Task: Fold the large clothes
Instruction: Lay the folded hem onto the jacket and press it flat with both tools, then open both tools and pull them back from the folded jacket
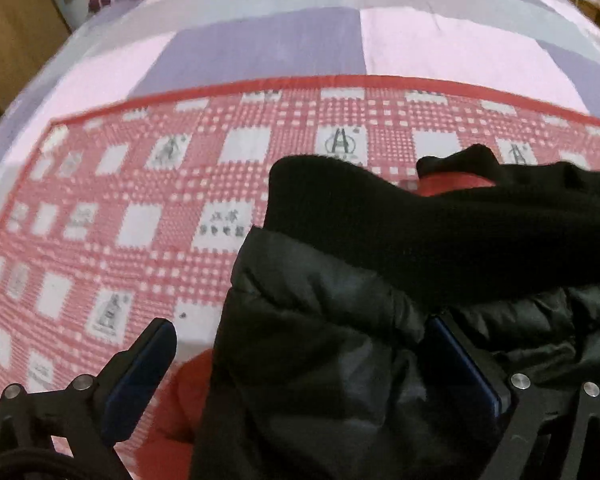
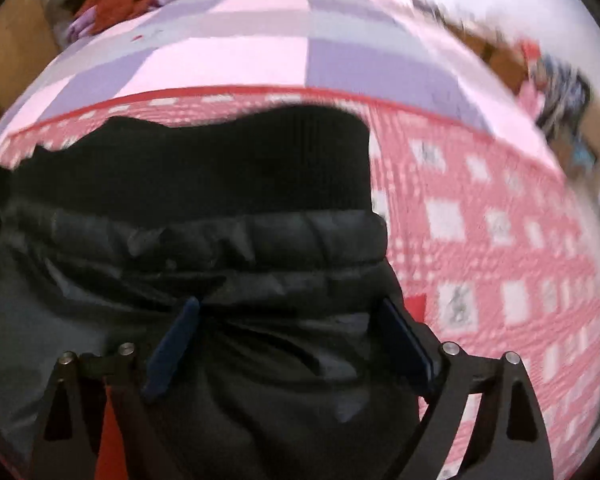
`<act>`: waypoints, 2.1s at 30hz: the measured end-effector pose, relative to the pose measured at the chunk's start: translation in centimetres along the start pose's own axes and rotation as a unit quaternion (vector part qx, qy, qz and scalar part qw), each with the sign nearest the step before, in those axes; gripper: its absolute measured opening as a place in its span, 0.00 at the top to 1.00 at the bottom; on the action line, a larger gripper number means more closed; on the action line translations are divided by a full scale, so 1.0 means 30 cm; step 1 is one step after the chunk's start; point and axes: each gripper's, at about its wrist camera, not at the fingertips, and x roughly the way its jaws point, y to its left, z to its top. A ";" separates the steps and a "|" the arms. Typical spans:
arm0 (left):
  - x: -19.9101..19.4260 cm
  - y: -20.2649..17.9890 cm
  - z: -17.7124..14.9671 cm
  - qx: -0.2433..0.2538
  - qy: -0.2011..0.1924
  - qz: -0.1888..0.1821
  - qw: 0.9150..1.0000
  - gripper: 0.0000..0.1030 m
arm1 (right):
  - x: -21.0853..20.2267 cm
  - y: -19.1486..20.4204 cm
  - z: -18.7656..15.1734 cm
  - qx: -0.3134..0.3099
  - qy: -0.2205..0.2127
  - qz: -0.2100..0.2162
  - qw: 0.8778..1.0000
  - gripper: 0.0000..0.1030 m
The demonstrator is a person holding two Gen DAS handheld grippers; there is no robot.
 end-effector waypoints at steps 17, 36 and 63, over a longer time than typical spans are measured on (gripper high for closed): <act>-0.175 0.001 -0.085 0.000 -0.026 -0.008 1.000 0.00 | -0.218 0.099 -0.119 -0.054 -0.106 -0.021 0.993 0.10; -0.340 0.251 -0.474 -0.079 -0.060 -0.006 0.995 0.00 | -0.397 -0.249 -0.548 0.034 -0.110 -0.042 0.992 0.09; -0.395 0.382 -0.857 -0.267 0.049 -0.092 0.958 0.01 | -0.515 -0.066 -0.819 -0.060 -0.077 -0.050 0.994 0.09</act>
